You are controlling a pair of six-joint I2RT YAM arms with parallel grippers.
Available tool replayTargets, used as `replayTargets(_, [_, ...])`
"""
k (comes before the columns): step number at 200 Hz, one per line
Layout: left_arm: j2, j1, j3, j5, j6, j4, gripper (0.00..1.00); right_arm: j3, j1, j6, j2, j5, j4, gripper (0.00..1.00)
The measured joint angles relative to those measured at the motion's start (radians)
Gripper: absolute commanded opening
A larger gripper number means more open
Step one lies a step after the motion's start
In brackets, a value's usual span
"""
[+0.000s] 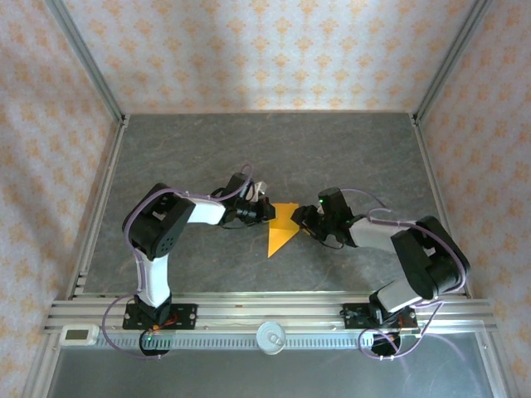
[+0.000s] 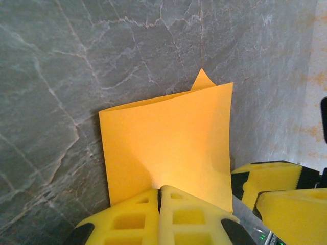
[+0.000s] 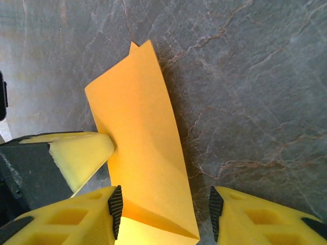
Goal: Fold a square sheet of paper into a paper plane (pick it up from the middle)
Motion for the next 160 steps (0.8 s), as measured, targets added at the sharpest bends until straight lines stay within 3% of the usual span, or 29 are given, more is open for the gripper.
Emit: replayTargets(160, [0.006,0.013,-0.014,0.045,0.001,0.039,0.02,0.089,-0.062,-0.098,0.106,-0.198,0.073,0.45])
